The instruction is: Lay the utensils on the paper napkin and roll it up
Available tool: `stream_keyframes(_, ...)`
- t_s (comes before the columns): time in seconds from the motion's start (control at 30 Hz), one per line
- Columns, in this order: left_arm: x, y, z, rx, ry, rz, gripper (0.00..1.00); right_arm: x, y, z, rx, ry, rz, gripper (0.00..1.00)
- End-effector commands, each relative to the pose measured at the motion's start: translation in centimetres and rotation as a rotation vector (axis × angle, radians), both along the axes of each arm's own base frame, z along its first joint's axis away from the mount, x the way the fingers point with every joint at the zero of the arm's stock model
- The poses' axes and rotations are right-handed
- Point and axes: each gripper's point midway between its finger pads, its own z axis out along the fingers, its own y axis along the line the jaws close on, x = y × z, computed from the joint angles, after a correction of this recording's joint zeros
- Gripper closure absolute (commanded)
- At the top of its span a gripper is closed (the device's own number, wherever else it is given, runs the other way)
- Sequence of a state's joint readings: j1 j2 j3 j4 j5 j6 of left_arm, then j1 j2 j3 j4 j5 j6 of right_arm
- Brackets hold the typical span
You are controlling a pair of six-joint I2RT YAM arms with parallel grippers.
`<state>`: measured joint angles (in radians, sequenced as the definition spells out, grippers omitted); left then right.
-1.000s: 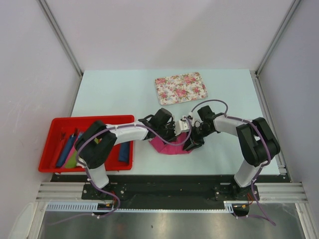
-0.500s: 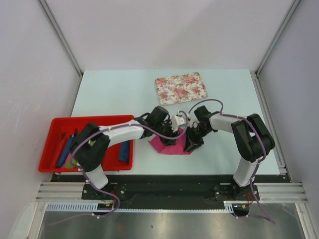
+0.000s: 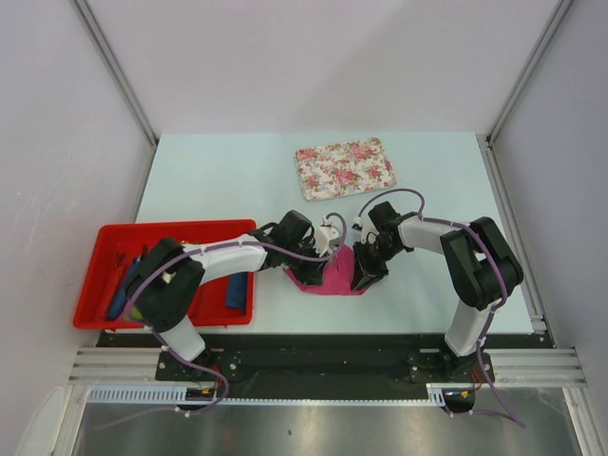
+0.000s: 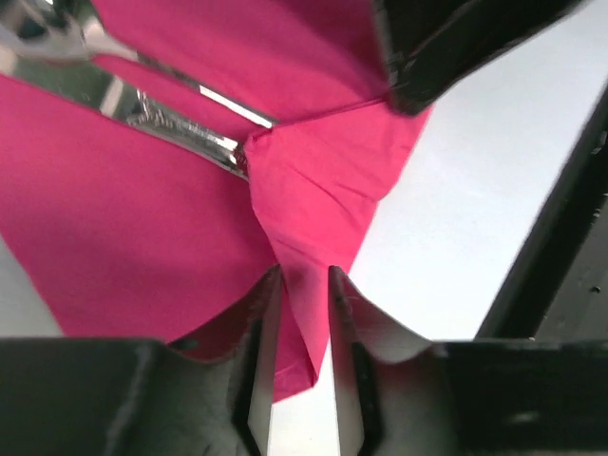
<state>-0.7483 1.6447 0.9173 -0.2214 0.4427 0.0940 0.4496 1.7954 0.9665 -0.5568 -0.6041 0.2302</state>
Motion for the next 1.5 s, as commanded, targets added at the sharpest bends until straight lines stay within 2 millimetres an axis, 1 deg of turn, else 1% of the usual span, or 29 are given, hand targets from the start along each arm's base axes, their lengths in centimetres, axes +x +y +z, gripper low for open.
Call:
stream_keyframes(0.0, 0.6, 0.4, -1.8, 0.055, 0.058, 0.043, 0.8, 1.4, -0.5, -1.7, -0.076, -0.086, 0.028, 0.79)
stream_keyframes(0.07, 0.3, 0.6, -2.4, 0.071, 0.077, 0.044, 0.86, 1.7, -0.4, -1.2, -0.072, -0.107, 0.03, 0.79)
stream_keyframes(0.1, 0.3, 0.7, -2.6, 0.079, 0.084, 0.046, 0.91, 1.8, -0.4, -0.9, -0.069, -0.114, 0.031, 0.79)
stream_keyframes(0.13, 0.1, 0.8, -3.0, 0.089, 0.103, 0.052, 0.93, 2.0, -0.3, -0.6, -0.063, -0.123, 0.033, 0.79)
stream_keyframes(0.2, 0.0, 0.9, -3.4, 0.099, 0.118, 0.057, 0.96, 2.4, 0.1, 1.4, 0.001, -0.148, 0.016, 0.8)
stream_keyframes(0.27, 0.0, 0.8, -3.6, 0.104, 0.128, 0.062, 0.98, 2.5, 0.6, 3.2, 0.091, -0.177, 0.002, 0.79)
stream_keyframes(0.3, 0.1, 0.8, -3.6, 0.104, 0.128, 0.062, 0.98, 2.7, 0.8, 4.9, 0.126, -0.22, -0.004, 0.79)
stream_keyframes(0.4, 0.1, 0.6, -3.5, 0.099, 0.128, 0.063, 0.98, 2.1, 1.4, 7.1, 0.198, -0.261, 0.015, 0.79)
stream_keyframes(0.47, 0.0, 0.5, -3.4, 0.095, 0.136, 0.066, 0.98, 1.4, 2.2, 7.6, 0.226, -0.261, 0.038, 0.79)
stream_keyframes(0.57, -0.1, 0.5, -3.4, 0.09, 0.142, 0.069, 0.98, 0.3, 2.6, 6.8, 0.234, -0.209, 0.044, 0.8)
stream_keyframes(0.6, -0.1, 0.5, -3.4, 0.087, 0.143, 0.071, 0.98, -0.1, 2.4, 6.0, 0.227, -0.177, 0.037, 0.81)
stream_keyframes(0.7, -0.2, 0.4, -3.3, 0.077, 0.144, 0.069, 0.98, -0.3, 2.5, 5.0, 0.232, -0.146, 0.027, 0.82)
stream_keyframes(0.8, -0.1, 0.3, -3.3, 0.069, 0.148, 0.074, 0.98, -0.1, 2.7, 3.5, 0.211, -0.131, 0.019, 0.82)
stream_keyframes(0.83, -0.2, 0.3, -3.2, 0.065, 0.153, 0.077, 0.98, 0.1, 2.7, 2.7, 0.196, -0.117, 0.009, 0.82)
stream_keyframes(0.9, -0.1, 0.2, -2.9, 0.046, 0.156, 0.074, 0.95, 0.1, 2.7, 2.0, 0.185, -0.105, 0.007, 0.82)
stream_keyframes(0.97, -0.1, 0.3, -2.4, 0.019, 0.166, 0.096, 0.89, 0.1, 2.6, 1.0, 0.168, -0.096, 0.006, 0.83)
stream_keyframes(1.0, 0.0, 0.4, -2.1, 0.001, 0.172, 0.107, 0.87, 0.2, 2.5, 0.7, 0.159, -0.099, 0.006, 0.83)
stream_keyframes(1.03, 0.2, 0.4, -1.2, -0.023, 0.153, 0.111, 0.85, 0.5, 2.3, 0.4, 0.143, -0.109, 0.002, 0.83)
stream_keyframes(1.07, 0.1, 0.7, -1.2, -0.028, 0.15, 0.118, 0.8, 0.6, 2.3, 0.0, 0.135, -0.105, 0.003, 0.83)
stream_keyframes(1.1, 0.5, 1.1, -1.0, -0.035, 0.144, 0.137, 0.78, 0.6, 2.2, -0.3, 0.119, -0.097, 0.001, 0.83)
stream_keyframes(1.13, 0.6, 1.2, -0.2, -0.052, 0.13, 0.144, 0.76, 0.6, 2.1, -0.5, 0.107, -0.097, 0.001, 0.83)
stream_keyframes(1.17, 0.8, 1.8, -0.1, -0.053, 0.133, 0.161, 0.71, 0.8, 2.1, -0.7, 0.102, -0.094, 0.0, 0.83)
stream_keyframes(1.23, 0.7, 2.4, 0.2, -0.058, 0.137, 0.184, 0.67, 0.8, 1.9, -0.9, 0.088, -0.094, 0.001, 0.83)
stream_keyframes(1.27, 0.8, 2.6, 0.7, -0.068, 0.126, 0.19, 0.66, 0.9, 1.9, -0.9, 0.086, -0.095, -0.001, 0.83)
stream_keyframes(1.33, 0.4, 2.6, 1.2, -0.089, 0.122, 0.176, 0.66, 0.9, 1.9, -0.8, 0.086, -0.099, 0.003, 0.83)
stream_keyframes(1.37, 0.3, 2.4, 2.1, -0.117, 0.11, 0.163, 0.66, 0.8, 1.9, -0.8, 0.084, -0.098, 0.002, 0.83)
stream_keyframes(1.47, -0.5, 1.3, 3.5, -0.205, 0.123, 0.12, 0.69, 0.9, 2.2, -0.3, 0.097, -0.109, 0.009, 0.84)
